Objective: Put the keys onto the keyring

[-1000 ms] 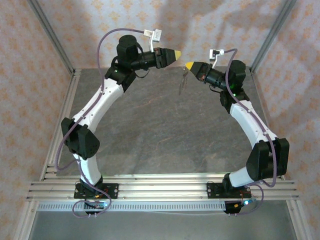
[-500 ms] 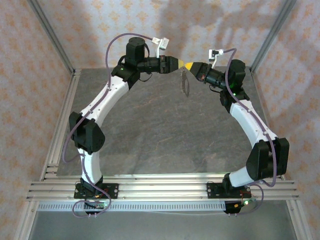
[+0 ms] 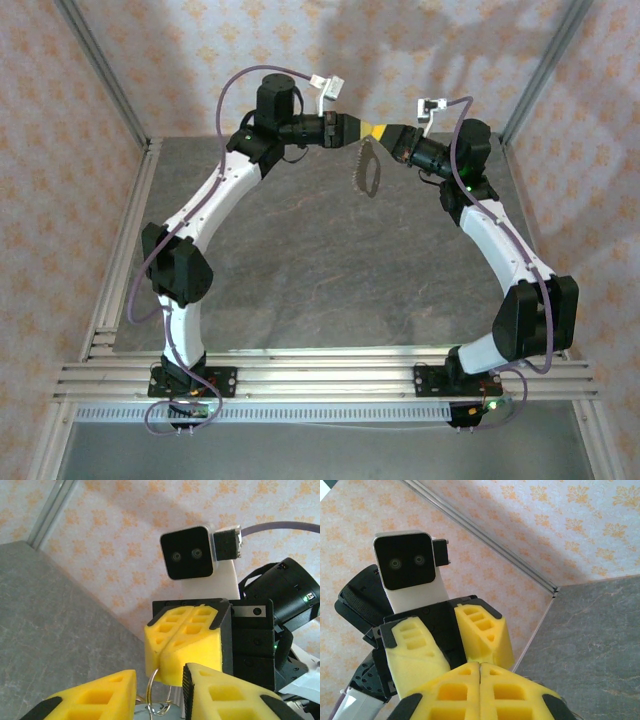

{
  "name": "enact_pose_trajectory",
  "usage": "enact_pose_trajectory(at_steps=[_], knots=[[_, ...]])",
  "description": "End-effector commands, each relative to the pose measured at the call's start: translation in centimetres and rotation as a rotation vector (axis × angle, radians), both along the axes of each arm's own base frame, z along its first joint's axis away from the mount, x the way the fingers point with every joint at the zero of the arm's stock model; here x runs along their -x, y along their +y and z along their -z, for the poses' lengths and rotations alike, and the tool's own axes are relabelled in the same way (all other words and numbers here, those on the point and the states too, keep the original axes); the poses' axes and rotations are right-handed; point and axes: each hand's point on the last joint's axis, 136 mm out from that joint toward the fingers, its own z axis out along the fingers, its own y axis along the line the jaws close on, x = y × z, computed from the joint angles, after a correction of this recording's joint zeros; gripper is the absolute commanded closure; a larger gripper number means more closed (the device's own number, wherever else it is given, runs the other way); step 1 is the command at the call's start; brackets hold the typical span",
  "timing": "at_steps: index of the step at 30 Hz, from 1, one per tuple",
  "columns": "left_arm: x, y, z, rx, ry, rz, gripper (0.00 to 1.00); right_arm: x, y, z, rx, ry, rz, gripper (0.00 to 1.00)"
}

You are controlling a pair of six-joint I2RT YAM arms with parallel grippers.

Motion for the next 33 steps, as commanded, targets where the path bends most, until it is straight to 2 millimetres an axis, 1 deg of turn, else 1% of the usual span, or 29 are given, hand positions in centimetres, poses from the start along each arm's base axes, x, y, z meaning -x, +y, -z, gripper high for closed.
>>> enact_pose_trajectory(at_steps=[1, 5, 12, 19, 22, 26, 31, 32, 33], knots=[[1.1, -0.6, -1.0, 0.009, -0.036, 0.052, 0.70, 0.1, -0.2, -1.5, 0.002, -0.075, -0.002, 1.00], [1.3, -0.6, -1.0, 0.007, -0.039, 0.060, 0.74, -0.1, -0.4, -1.5, 0.001, -0.076, 0.008, 1.00], [1.6, -0.8, -1.2, 0.010, -0.045, 0.070, 0.84, -0.3, -0.7, -1.2, -0.002, -0.065, 0.022, 1.00], [2.1, -0.9, -1.3, 0.013, -0.051, 0.085, 0.83, -0.6, -0.8, -1.0, -0.005, -0.061, 0.031, 1.00], [2.2, -1.0, -1.3, 0.012, -0.055, 0.088, 0.84, -0.6, -0.8, -1.1, -0.009, -0.062, 0.030, 1.00], [2.4, -1.2, -1.2, 0.010, -0.056, 0.098, 0.92, -0.4, -0.8, -1.4, -0.014, -0.068, 0.032, 1.00], [2.7, -1.5, -0.9, 0.001, -0.055, 0.110, 0.94, -0.4, -0.9, -1.6, -0.016, -0.072, 0.037, 1.00], [2.8, -1.6, -0.9, -0.001, -0.057, 0.111, 0.98, -0.4, -0.9, -1.6, -0.016, -0.071, 0.038, 1.00], [2.9, -1.6, -0.9, -0.002, -0.059, 0.113, 1.00, -0.4, -0.9, -1.6, -0.018, -0.072, 0.037, 1.00]])
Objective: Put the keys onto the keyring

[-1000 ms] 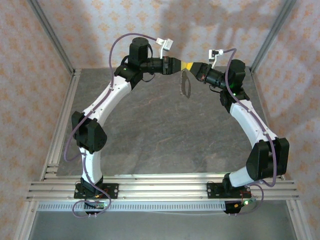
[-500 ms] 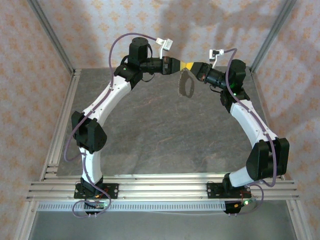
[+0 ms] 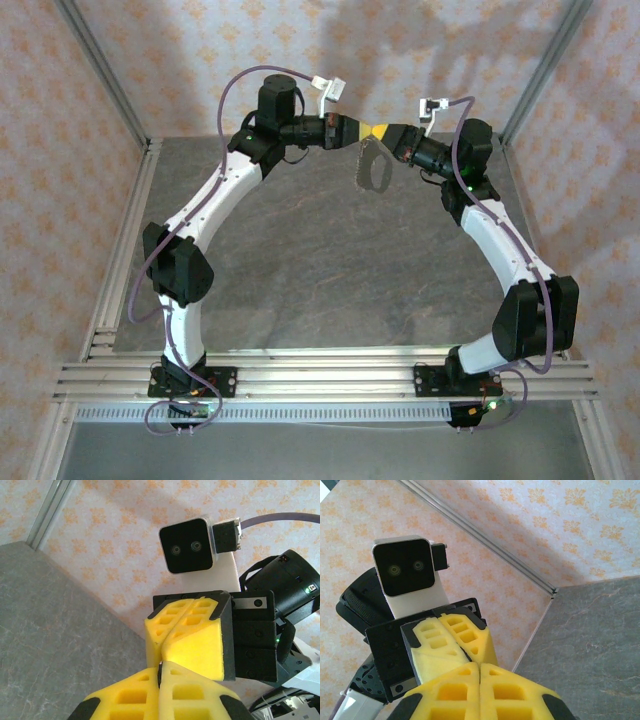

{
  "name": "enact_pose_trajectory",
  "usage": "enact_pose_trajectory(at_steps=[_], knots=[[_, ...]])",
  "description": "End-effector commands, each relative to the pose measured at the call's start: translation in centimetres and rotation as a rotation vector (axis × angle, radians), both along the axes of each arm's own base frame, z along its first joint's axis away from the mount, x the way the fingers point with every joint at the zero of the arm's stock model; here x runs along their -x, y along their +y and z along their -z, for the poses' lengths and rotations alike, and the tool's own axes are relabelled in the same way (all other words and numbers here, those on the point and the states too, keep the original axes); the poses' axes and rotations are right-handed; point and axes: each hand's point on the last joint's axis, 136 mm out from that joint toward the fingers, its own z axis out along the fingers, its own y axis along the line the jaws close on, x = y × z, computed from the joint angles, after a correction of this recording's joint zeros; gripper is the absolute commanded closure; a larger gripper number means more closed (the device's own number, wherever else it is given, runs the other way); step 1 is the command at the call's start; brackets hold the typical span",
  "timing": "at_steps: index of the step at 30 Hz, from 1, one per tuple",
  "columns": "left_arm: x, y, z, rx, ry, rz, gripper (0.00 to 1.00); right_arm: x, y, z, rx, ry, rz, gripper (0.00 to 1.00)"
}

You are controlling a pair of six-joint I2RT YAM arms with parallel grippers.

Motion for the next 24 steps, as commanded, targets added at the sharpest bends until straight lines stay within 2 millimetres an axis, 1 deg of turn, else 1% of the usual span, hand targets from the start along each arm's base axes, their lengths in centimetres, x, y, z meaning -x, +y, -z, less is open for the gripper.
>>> enact_pose_trajectory(at_steps=[1, 5, 8, 9, 10, 11, 12, 14, 20, 22, 24], knots=[[2.7, -1.5, -1.2, 0.007, -0.037, 0.102, 1.00, -0.2, -0.5, -1.6, -0.018, -0.071, 0.028, 1.00], [2.8, -1.5, -1.3, 0.003, -0.049, 0.093, 1.00, -0.2, -0.6, -1.8, -0.022, -0.065, 0.036, 1.00], [2.6, -1.2, -1.7, 0.012, -0.072, 0.054, 1.00, -0.4, -1.8, -1.7, -0.015, -0.054, 0.100, 0.73], [2.4, -1.1, -1.8, 0.017, -0.079, 0.041, 1.00, -0.5, -2.4, -1.6, -0.017, -0.050, 0.127, 0.68], [2.2, -1.1, -1.6, 0.020, -0.079, 0.033, 1.00, -0.5, -3.0, -1.5, -0.019, -0.047, 0.148, 0.66], [2.6, -0.9, -2.7, 0.036, -0.102, 0.026, 1.00, -0.5, -3.5, -1.3, -0.021, -0.042, 0.170, 0.65], [2.8, -0.7, -3.2, 0.045, -0.110, 0.023, 1.00, -0.6, -4.0, -1.0, -0.025, -0.035, 0.191, 0.65], [2.8, -0.6, -3.4, 0.054, -0.118, 0.009, 1.00, -0.6, -4.9, -0.3, -0.033, -0.022, 0.228, 0.65], [2.5, -0.2, -4.5, 0.095, -0.144, -0.037, 1.00, 0.6, -5.3, 1.9, -0.035, 0.012, 0.249, 0.65], [2.3, 0.0, -4.8, 0.104, -0.163, -0.053, 1.00, 1.2, -5.3, 2.2, -0.048, 0.016, 0.252, 0.66], [2.2, 0.0, -5.0, 0.122, -0.139, -0.064, 1.00, 1.8, -5.1, 2.4, -0.054, 0.017, 0.249, 0.66]])
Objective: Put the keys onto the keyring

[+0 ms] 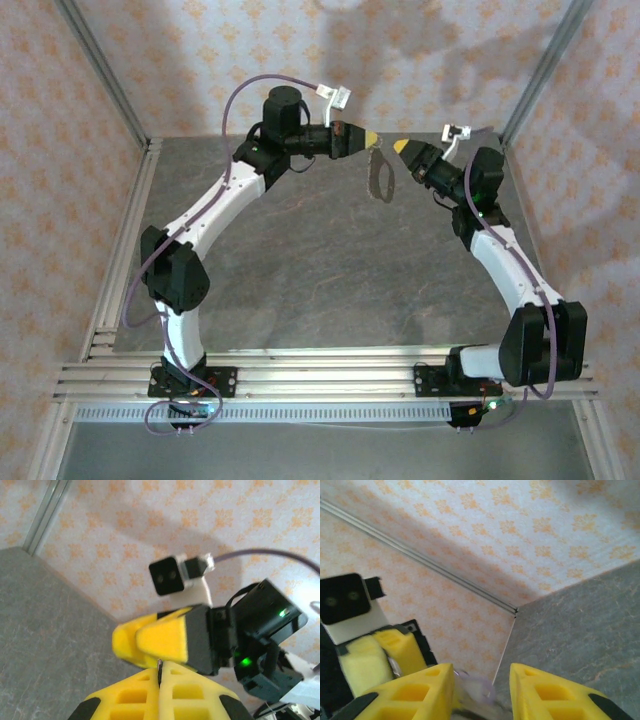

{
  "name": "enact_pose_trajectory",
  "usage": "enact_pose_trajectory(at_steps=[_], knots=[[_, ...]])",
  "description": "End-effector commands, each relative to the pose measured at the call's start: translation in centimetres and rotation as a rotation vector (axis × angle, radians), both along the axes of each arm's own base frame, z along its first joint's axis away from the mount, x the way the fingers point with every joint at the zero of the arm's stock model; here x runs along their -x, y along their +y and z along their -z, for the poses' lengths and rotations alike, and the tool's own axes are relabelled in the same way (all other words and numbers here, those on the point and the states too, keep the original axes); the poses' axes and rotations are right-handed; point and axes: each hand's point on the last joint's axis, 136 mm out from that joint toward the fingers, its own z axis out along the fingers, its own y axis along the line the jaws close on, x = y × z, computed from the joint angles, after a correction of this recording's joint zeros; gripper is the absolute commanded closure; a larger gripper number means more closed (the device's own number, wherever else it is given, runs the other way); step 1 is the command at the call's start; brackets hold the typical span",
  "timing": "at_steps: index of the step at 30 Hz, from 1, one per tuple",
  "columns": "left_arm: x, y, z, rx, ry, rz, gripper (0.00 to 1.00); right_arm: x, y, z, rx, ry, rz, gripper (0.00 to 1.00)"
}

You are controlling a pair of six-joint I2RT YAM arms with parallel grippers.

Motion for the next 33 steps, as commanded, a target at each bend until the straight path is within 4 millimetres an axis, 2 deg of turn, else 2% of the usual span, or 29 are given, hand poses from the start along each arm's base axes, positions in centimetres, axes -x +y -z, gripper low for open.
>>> enact_pose_trajectory(at_steps=[1, 8, 17, 27, 33], knots=[[0.8, 1.1, -4.9, 0.093, -0.113, -0.040, 1.00, 1.7, 0.2, -2.3, -0.024, -0.089, 0.008, 0.67], [0.5, 0.9, -4.8, 0.109, -0.106, -0.046, 1.00, 3.4, 2.6, -1.8, -0.006, -0.097, -0.024, 0.70], [0.5, 1.0, -4.9, 0.127, -0.102, -0.049, 1.00, 3.1, 4.6, -2.2, -0.003, -0.102, -0.060, 0.71], [0.8, 1.3, -5.3, 0.164, -0.102, -0.061, 1.00, 3.4, 4.4, -2.6, 0.040, -0.114, -0.040, 0.71], [1.3, 1.5, -5.5, 0.165, -0.106, -0.051, 1.00, 4.1, 2.2, -3.4, 0.145, -0.150, 0.084, 0.71]])
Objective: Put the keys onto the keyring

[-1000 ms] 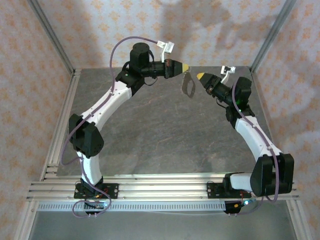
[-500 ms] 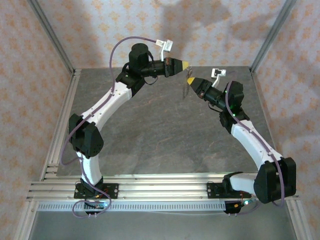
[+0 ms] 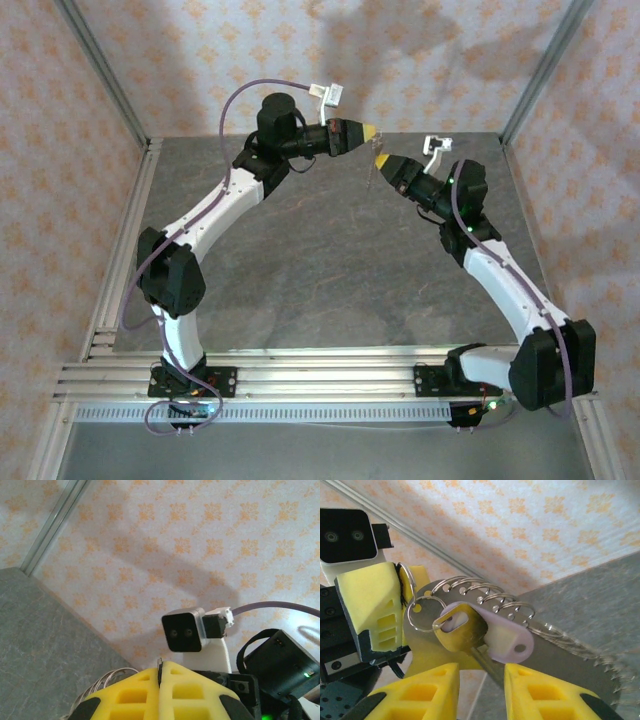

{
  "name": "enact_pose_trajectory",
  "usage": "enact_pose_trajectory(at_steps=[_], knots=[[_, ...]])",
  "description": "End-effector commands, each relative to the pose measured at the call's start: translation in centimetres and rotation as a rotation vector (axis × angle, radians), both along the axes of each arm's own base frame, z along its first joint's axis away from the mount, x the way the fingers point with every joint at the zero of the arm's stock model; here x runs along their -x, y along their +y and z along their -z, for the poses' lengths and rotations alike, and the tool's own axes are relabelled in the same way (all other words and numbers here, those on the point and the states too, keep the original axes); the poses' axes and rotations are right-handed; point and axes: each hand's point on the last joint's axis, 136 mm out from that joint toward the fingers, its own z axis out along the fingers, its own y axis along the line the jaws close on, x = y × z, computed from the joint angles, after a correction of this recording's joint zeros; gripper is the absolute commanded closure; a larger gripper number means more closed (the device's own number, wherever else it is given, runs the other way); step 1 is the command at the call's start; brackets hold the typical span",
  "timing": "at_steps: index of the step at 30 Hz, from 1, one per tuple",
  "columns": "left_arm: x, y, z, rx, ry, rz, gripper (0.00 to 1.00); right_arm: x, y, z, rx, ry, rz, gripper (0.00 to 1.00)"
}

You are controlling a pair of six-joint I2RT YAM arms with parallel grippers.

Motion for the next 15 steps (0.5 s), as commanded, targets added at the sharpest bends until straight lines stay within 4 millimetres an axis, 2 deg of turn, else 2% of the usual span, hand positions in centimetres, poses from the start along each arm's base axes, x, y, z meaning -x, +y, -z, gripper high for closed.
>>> enact_pose_trajectory(at_steps=[1, 6, 10, 15], knots=[[1.8, 1.1, -4.6, 0.067, -0.113, -0.001, 1.00, 0.7, -1.8, -3.2, 0.082, -0.113, 0.109, 0.71], [2.2, 1.1, -5.0, 0.073, -0.118, 0.009, 1.00, 0.4, -2.6, -3.3, 0.143, -0.133, 0.156, 0.62], [2.3, 1.1, -5.1, 0.077, -0.118, 0.014, 1.00, 0.0, -2.0, -3.6, 0.149, -0.148, 0.124, 0.57], [2.3, 1.1, -5.2, 0.081, -0.119, 0.018, 1.00, -0.4, -1.1, -4.3, 0.133, -0.171, 0.087, 0.56]])
